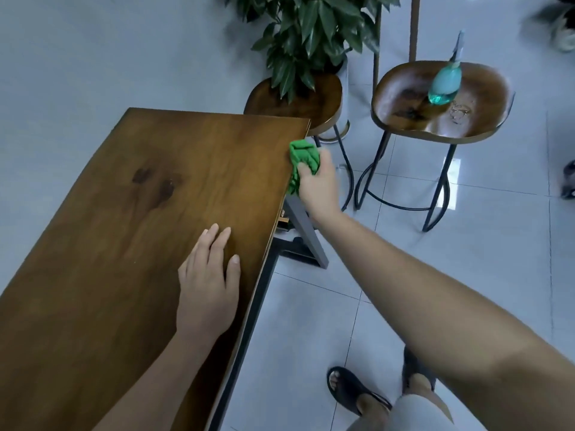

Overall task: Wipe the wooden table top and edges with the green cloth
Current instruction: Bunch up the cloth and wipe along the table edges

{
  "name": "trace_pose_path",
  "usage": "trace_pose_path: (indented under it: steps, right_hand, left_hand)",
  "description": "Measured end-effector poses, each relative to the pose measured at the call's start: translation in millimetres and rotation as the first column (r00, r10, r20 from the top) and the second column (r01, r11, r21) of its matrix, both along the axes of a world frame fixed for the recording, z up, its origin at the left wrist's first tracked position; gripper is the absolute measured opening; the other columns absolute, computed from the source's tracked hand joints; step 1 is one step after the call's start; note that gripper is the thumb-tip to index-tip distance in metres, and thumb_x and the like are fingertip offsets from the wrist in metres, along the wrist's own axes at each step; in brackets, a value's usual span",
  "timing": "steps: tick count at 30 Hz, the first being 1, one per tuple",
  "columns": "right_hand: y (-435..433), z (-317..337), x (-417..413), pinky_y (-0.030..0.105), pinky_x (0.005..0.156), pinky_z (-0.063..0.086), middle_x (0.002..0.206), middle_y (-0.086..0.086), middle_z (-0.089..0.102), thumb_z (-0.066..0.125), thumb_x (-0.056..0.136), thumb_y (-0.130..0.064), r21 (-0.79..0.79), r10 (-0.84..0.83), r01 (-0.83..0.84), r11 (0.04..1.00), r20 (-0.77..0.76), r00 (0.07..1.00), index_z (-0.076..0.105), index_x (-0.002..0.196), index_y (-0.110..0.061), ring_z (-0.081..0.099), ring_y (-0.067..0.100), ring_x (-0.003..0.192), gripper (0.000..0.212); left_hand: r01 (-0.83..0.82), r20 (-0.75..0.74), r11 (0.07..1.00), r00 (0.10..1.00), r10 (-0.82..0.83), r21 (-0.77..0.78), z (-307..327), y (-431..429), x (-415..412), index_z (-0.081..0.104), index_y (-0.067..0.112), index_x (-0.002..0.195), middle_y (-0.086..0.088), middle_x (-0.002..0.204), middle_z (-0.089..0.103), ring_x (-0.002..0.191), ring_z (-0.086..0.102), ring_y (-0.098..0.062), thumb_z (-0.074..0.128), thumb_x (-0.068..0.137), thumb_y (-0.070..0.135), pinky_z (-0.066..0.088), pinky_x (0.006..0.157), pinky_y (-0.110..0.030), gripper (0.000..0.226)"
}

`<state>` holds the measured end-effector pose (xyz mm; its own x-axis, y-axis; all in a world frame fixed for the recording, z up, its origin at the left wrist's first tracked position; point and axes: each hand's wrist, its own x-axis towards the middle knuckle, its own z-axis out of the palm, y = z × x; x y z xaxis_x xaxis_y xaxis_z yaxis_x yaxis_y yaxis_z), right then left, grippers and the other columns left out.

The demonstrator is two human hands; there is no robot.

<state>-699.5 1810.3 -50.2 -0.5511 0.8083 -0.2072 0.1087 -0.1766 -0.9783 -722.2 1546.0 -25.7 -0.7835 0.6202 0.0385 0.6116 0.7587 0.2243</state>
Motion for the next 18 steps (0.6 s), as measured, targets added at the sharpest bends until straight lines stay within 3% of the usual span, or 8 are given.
trace_pose_path:
  steps: [4, 7, 14, 16, 18]
  right_hand:
    - [79, 5, -39, 0.044, 0.082, 0.056, 0.099, 0.003, 0.06, 0.052, 0.109, -0.002, -0.027, 0.001, -0.001, 1.0, 0.009, 1.0, 0.051, 0.115, -0.015, 0.06, 0.021, 0.088, 0.015]
    - [92, 5, -47, 0.042, 0.079, 0.052, 0.101, 0.009, 0.06, 0.051, 0.106, 0.003, -0.048, 0.028, -0.029, 0.998, -0.022, 0.999, 0.052, 0.11, -0.017, 0.059, 0.025, 0.09, 0.02]
    - [12, -4, -9, 0.058, 0.096, 0.064, 0.11, 0.007, 0.072, 0.059, 0.106, -0.004, -0.118, -0.041, 0.028, 0.993, -0.103, 0.994, 0.06, 0.107, -0.031, 0.072, 0.034, 0.105, 0.027]
    - [-23, -5, 10, 0.062, 0.092, 0.064, 0.106, 0.0, 0.075, 0.06, 0.105, -0.006, -0.135, -0.044, 0.029, 0.99, -0.108, 0.993, 0.062, 0.107, -0.036, 0.075, 0.028, 0.101, 0.03]
    - [-59, -2, 28, 0.058, 0.085, 0.066, 0.099, -0.007, 0.074, 0.06, 0.105, -0.007, -0.167, -0.047, 0.029, 0.986, -0.105, 0.993, 0.063, 0.108, -0.035, 0.073, 0.014, 0.088, 0.028]
  left_hand:
    - [-0.008, 0.0, 1.0, 1.0, 0.008, 0.003, 0, 0, 0, 0.039, 0.032, 0.166, 0.009, 0.176, 0.034, 0.165, 0.024, -0.013, 0.023, 0.113, 0.053, 0.024, 0.134, -0.055, 0.059]
    - [-0.004, 0.002, 1.0, 1.0, 0.004, 0.008, 0, 0, 0, 0.04, 0.031, 0.165, 0.008, 0.175, 0.035, 0.165, 0.025, -0.014, 0.021, 0.114, 0.053, 0.024, 0.134, -0.055, 0.059]
    - [-0.007, -0.002, 1.0, 1.0, 0.007, 0.003, 2, 0, 1, 0.04, 0.032, 0.165, 0.009, 0.175, 0.035, 0.164, 0.025, -0.013, 0.032, 0.115, 0.047, 0.022, 0.133, -0.051, 0.053]
    - [-0.013, -0.004, 1.0, 1.0, 0.013, -0.005, 2, 1, 1, 0.04, 0.032, 0.165, 0.008, 0.175, 0.034, 0.164, 0.026, -0.014, 0.034, 0.115, 0.044, 0.023, 0.133, -0.053, 0.052]
    - [-0.014, -0.01, 1.0, 1.0, 0.013, -0.002, 2, 1, 2, 0.041, 0.031, 0.165, 0.007, 0.174, 0.035, 0.163, 0.029, -0.016, 0.036, 0.115, 0.042, 0.025, 0.132, -0.055, 0.051]
